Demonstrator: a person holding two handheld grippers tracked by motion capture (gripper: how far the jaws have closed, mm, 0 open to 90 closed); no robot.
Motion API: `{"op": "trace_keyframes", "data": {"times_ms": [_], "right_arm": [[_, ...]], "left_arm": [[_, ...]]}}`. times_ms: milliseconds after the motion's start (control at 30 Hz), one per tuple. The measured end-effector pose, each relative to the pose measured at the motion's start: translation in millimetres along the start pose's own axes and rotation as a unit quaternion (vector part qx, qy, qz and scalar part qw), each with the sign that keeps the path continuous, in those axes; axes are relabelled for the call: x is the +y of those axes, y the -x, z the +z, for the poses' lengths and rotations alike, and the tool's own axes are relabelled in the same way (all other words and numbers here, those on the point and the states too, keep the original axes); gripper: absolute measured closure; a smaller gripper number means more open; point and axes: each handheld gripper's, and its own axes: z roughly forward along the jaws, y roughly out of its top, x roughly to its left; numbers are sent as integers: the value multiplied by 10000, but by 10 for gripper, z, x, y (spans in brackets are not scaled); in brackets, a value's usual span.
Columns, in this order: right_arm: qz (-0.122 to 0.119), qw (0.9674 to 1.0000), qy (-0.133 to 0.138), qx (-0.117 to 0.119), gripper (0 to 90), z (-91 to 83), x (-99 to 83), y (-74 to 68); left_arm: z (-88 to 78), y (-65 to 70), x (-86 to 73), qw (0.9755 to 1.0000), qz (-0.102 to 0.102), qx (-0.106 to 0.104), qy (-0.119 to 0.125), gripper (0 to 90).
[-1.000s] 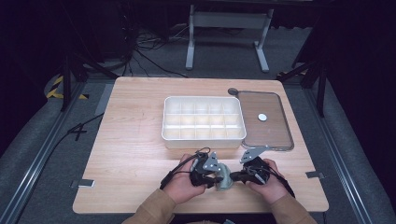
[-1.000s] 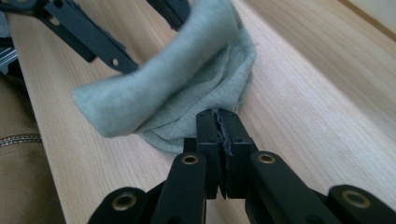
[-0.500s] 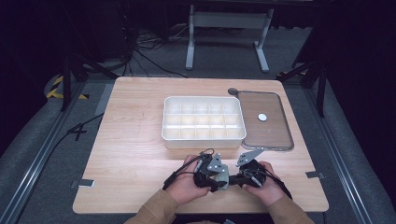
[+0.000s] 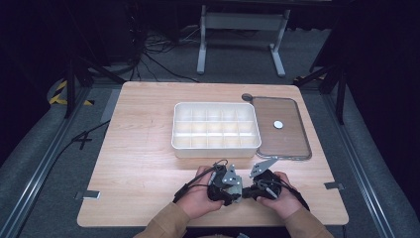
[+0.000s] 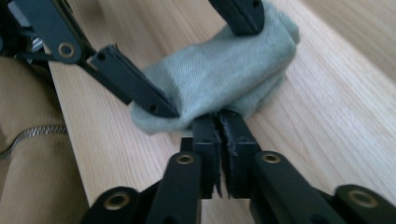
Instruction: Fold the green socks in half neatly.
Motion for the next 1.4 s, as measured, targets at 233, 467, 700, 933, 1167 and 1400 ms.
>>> {"op": "trace_keyframes", "data": {"times_ms": [233, 467, 700, 933, 1167, 1400], "right_arm": [[337, 9982, 444, -217, 737, -245, 10, 73], [512, 9965, 591, -312, 673, -256, 31, 83], [459, 9966, 570, -367, 653, -227, 77, 67], [539, 9961, 594, -365, 603, -216, 96, 74], [695, 9949, 699, -219, 544, -222, 129, 69], [676, 9956, 646, -88, 516, -162, 162, 83]], "left_arm": [[0, 18, -9, 9999, -125, 86, -7, 409], [-10, 12, -22, 9993, -357, 86, -43, 400], [-15, 3, -35, 9986, -518, 85, -74, 394], [-19, 53, -31, 9985, -497, 175, -137, 396], [-5, 106, -46, 9978, -617, 82, -234, 397], [12, 151, -63, 9969, -725, 85, -278, 401]]}}
